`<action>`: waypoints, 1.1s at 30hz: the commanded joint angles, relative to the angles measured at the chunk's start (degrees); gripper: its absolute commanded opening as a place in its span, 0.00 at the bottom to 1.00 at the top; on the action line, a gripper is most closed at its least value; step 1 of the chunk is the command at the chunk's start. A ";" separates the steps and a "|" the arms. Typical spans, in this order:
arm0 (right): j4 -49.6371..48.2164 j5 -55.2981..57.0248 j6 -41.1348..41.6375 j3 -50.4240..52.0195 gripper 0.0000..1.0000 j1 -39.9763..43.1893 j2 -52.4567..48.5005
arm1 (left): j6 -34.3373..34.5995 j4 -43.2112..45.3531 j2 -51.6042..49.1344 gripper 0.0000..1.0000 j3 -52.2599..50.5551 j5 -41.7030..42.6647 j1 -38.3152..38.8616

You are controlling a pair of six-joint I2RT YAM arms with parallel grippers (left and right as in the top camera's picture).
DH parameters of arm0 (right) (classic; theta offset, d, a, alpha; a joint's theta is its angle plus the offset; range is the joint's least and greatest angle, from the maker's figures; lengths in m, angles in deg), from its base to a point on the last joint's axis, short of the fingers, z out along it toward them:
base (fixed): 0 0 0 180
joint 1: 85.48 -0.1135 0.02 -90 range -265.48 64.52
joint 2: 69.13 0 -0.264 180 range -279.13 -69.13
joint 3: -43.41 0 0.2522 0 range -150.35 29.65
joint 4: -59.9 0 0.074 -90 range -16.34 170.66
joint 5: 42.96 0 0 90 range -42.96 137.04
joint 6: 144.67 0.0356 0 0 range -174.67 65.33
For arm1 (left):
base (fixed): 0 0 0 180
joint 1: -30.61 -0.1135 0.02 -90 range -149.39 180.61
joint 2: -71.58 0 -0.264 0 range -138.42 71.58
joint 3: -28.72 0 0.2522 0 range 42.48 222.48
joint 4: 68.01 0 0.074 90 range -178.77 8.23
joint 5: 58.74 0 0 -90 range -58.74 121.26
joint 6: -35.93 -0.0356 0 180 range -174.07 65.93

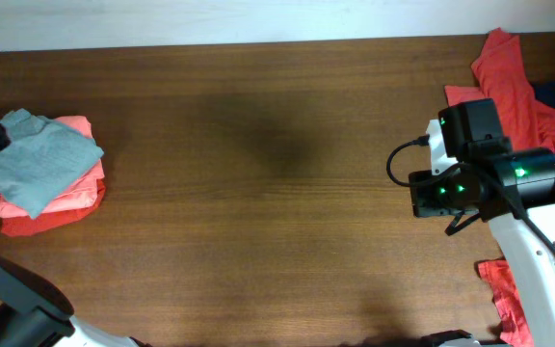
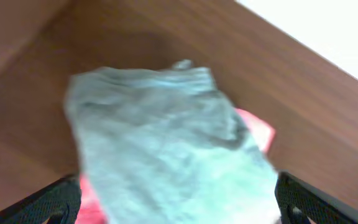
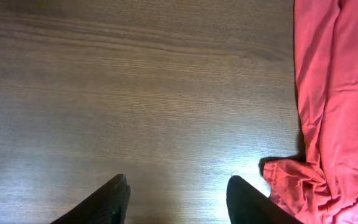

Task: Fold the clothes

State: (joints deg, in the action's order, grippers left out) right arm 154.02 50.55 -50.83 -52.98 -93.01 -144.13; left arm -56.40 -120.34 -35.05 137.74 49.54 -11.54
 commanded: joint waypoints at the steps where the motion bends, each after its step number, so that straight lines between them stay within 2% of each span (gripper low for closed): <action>1: -0.63 -0.26 -0.44 -0.94 0.58 0.48 0.59 | 0.63 -3.21 -0.39 0.99 1.29 10.32 2.03; 3: -1.38 -0.55 -0.44 -0.94 0.63 0.48 0.59 | 0.59 -4.81 -0.39 0.99 1.29 10.12 4.11; 5: -2.64 -2.38 -0.44 -0.94 0.84 0.48 0.59 | -0.13 -6.49 -0.37 0.99 1.29 8.31 8.04; 9: -5.97 -4.94 -0.44 -0.94 0.98 0.48 0.59 | -1.62 -8.92 0.15 0.99 1.31 3.34 15.34; 14: -13.92 -6.34 -0.46 -0.94 0.99 0.48 0.00 | -2.47 -12.28 0.70 0.99 1.31 -0.55 27.32; 17: -17.22 -6.36 -0.96 -0.94 0.99 0.48 -1.51 | -2.45 -13.66 0.68 0.99 1.31 -0.74 31.34; 23: -19.61 -6.29 -3.02 -0.94 0.99 0.48 -5.99 | -2.47 -15.50 0.68 0.99 1.31 -0.74 34.01; 27: -18.21 -6.27 -3.21 -0.96 0.99 0.52 -5.99 | -2.49 -19.69 1.22 0.99 1.33 0.48 34.03; 33: -17.46 -6.27 -2.51 -0.96 0.99 0.55 -3.23 | -2.47 -23.34 5.07 0.99 1.33 -8.59 37.33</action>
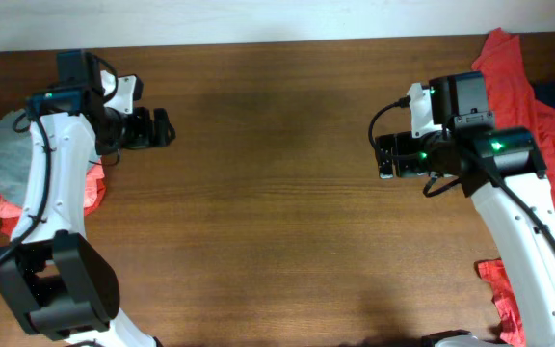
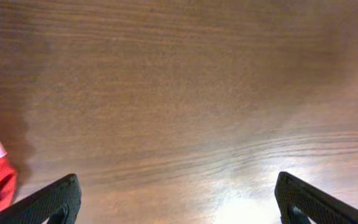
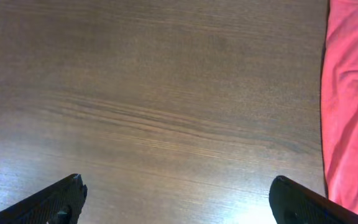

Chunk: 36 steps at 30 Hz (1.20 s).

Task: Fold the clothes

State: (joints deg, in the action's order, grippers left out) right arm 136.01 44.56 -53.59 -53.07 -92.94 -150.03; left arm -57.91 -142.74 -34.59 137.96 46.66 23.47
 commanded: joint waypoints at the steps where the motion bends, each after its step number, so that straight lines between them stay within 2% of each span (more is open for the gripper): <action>1: 1.11 -0.28 0.46 -0.87 0.99 0.48 2.95 | -0.96 -1.51 5.53 0.99 1.11 -6.75 3.32; 7: 4.79 -0.07 3.13 -0.85 0.99 0.48 4.55 | -1.01 -5.25 10.71 0.99 1.11 -8.39 6.91; 14: 7.58 0.22 5.40 -0.79 0.99 0.48 13.66 | -3.82 -6.69 20.13 0.99 0.37 -8.37 9.97; 18: 8.00 1.03 5.38 1.97 0.98 0.46 22.05 | -6.19 -3.80 29.14 0.99 -4.35 -8.37 12.35; 27: 7.37 6.03 5.18 17.29 0.99 0.48 46.49 | -7.23 8.57 55.41 0.99 -27.98 -8.39 13.53; 30: 9.09 6.40 5.18 18.64 0.99 0.46 50.53 | -7.23 10.62 60.15 0.99 -32.81 -8.39 13.53; 36: 10.34 6.38 5.18 18.82 0.99 0.46 51.28 | -7.23 5.14 61.02 0.99 -33.86 -8.39 13.53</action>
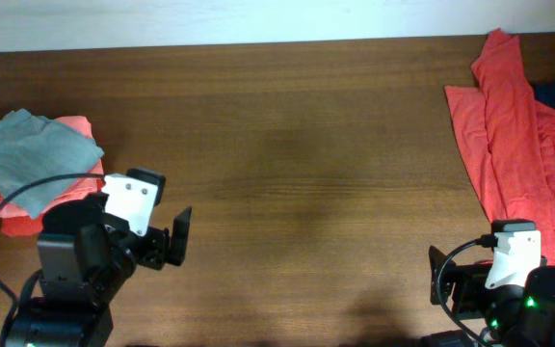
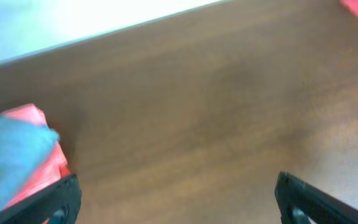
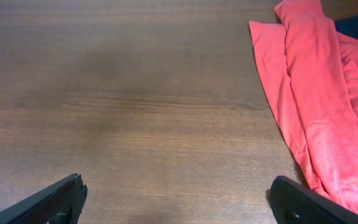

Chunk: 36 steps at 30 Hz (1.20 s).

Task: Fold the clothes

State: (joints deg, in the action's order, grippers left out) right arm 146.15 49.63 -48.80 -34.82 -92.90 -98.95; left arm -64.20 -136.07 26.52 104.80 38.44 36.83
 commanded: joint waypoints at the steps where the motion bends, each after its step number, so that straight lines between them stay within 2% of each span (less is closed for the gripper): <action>1: 0.22 1.31 0.39 0.57 0.99 0.42 0.20 | -0.94 -2.40 -0.20 0.99 -0.70 -0.17 0.17; 36: 0.22 1.31 0.39 0.57 0.99 0.42 0.22 | -0.94 -3.43 -0.28 0.99 -0.70 -0.17 0.17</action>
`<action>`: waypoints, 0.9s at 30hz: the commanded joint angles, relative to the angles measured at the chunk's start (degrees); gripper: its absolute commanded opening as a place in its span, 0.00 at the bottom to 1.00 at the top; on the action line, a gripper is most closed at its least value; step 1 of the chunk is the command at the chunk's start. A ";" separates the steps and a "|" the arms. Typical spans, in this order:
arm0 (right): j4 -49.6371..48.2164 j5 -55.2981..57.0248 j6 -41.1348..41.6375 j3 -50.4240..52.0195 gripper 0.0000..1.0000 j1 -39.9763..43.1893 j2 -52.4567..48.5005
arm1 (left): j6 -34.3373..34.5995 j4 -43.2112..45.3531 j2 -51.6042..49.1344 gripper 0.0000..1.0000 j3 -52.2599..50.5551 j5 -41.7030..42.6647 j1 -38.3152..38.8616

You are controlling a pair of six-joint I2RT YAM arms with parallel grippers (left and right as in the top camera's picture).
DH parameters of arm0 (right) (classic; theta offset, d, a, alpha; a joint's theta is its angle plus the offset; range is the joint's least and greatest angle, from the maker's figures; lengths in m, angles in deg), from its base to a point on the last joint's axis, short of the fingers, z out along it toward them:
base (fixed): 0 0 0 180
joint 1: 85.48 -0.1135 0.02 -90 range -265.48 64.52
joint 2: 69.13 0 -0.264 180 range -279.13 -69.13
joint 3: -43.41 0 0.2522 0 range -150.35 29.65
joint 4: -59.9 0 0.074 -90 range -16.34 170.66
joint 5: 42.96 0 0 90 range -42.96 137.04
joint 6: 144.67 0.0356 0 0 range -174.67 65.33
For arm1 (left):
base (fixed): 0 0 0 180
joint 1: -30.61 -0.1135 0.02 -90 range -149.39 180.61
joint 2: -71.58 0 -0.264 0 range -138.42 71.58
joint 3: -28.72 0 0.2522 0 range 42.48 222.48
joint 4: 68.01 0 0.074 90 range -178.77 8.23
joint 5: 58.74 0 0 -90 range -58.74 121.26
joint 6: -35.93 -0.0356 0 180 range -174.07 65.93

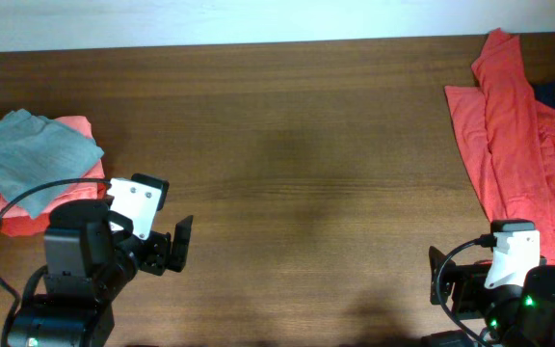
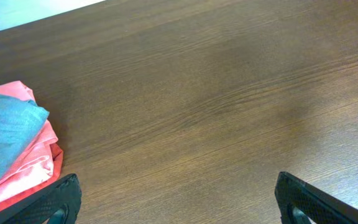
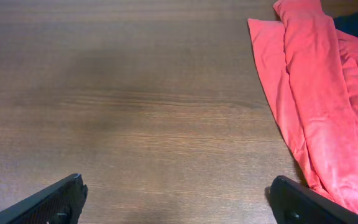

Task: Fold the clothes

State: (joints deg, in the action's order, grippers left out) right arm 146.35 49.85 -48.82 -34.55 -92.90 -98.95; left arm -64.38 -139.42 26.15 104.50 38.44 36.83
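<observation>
At the table's left a grey-blue garment [image 1: 29,159] lies on a stack of folded red and salmon clothes [image 1: 70,188]; the stack's corner [image 2: 23,168] shows in the left wrist view. An unfolded red garment [image 1: 514,120] sprawls at the right edge and also appears as red cloth [image 3: 316,99] in the right wrist view. My left gripper [image 1: 167,253] hangs open and empty right of the stack, its fingers wide apart [image 2: 179,205]. By the front edge my right gripper [image 1: 448,284] is open and empty [image 3: 178,202], left of the red garment.
A dark navy garment lies behind the red one at the far right. A pale strip [image 1: 258,19] runs along the table's far edge. Bare brown wood [image 1: 306,164] spans the middle between the two piles.
The left arm has shifted slightly and its wrist view, blurred before, is sharp and looks lower onto the table. The right arm and the clothes have not moved.
First the left gripper was over the grey garment on the stack and the right gripper, narrowly open, was beside the red pile. Then both stood wide open over the far half of the table. Later both were back near the front edge, where they remain.
</observation>
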 commanded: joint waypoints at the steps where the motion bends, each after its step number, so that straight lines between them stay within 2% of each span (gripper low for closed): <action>1: 0.00 1.07 0.42 0.31 0.99 0.42 0.22 | -0.76 -0.09 0.09 0.99 -0.39 -0.17 0.17; 10: 3.17 1.14 0.39 0.31 0.99 0.44 0.90 | -0.76 -0.09 0.09 0.99 -0.39 -0.17 0.17; 16: 2.32 6.27 0.35 3.45 0.99 0.44 9.66 | -0.76 -0.09 0.09 0.99 -0.39 -0.17 0.17; 21: -10.47 6.71 -2.47 14.36 0.99 1.90 20.35 | -0.76 -0.09 0.09 0.99 -0.39 -0.17 0.17; 27: -24.44 6.69 -2.45 26.86 0.99 3.34 26.82 | -0.76 -0.09 0.09 1.00 -0.39 -0.17 0.17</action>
State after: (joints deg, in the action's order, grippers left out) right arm 124.99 55.29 -50.72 -12.65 -90.56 -74.89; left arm -64.38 -139.48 26.15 104.32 38.44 36.83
